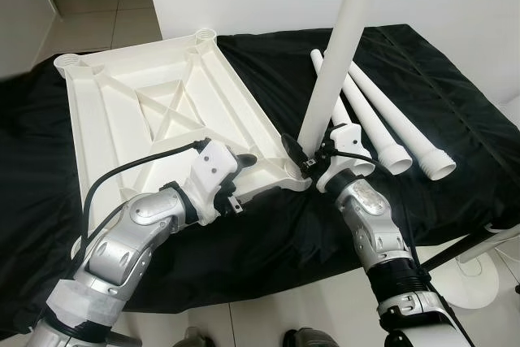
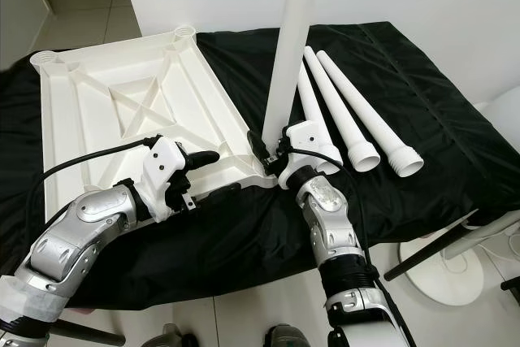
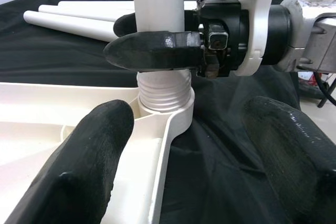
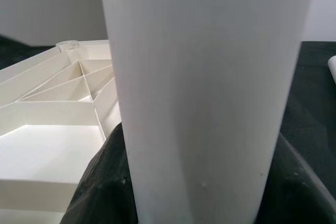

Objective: Building children table

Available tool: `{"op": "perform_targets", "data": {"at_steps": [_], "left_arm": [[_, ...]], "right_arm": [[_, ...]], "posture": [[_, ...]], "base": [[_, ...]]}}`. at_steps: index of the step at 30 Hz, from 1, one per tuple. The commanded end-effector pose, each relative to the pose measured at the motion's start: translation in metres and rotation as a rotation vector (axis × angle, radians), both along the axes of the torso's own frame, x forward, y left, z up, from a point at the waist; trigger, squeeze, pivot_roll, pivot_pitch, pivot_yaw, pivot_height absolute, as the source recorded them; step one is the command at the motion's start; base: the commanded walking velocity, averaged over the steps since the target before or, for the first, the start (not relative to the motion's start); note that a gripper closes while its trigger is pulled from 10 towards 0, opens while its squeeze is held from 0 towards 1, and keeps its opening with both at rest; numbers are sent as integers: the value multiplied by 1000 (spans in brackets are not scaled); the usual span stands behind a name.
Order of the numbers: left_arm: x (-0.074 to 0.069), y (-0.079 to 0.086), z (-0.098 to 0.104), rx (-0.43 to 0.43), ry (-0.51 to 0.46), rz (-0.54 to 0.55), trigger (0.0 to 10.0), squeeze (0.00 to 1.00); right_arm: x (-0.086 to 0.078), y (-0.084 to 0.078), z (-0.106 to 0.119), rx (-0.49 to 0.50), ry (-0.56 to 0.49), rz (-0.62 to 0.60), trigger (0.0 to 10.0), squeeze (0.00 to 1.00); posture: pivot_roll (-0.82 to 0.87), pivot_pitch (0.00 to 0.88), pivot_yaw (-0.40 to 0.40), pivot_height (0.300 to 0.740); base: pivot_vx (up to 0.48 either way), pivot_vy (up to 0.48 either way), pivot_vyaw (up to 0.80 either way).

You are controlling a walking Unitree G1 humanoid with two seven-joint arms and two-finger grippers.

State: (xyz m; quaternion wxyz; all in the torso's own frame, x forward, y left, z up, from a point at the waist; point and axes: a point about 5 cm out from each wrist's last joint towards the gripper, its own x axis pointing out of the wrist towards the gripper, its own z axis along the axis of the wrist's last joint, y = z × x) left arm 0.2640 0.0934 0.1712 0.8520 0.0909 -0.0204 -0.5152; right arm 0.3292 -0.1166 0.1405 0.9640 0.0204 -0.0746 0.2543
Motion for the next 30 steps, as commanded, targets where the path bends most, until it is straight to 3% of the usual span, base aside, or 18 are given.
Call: {"op": "perform_targets", "data": {"at_steps": [1,10,13,20,28,29,30], "left_arm": [[-3,-1,1,23,5,-69,10000,0],[-5,-1,-2,26,14,-62,10000,0],[-5,-4,-2,18,25,-52,10000,0],[-4,-5,-2,11,35,-36,10000,0],[-5,-7,-3,7,37,-33,10000,0],[-5,-7,-3,5,37,-30,10000,0],[-5,-7,-3,4,38,-28,10000,0]], "right_arm": [[-6,-7,-35,13,160,-65,10000,0],[-11,-1,-24,45,59,-116,10000,0],[-12,7,-20,99,49,-271,10000,0],[-10,15,-19,114,68,-454,10000,0],[-11,24,-12,109,17,-376,10000,27],[-12,24,-10,113,3,-362,10000,1000],[-13,23,-9,115,-10,-349,10000,1000]], "posture": [[-47,74,43,740],[-46,72,41,740],[-49,81,32,740],[-52,83,28,740],[-55,83,19,740],[-55,83,18,740],[-55,82,18,740]], "base": [[0,0,0],[0,0,0],[0,0,0],[0,0,0],[0,0,0],[0,0,0],[0,0,0]]}}
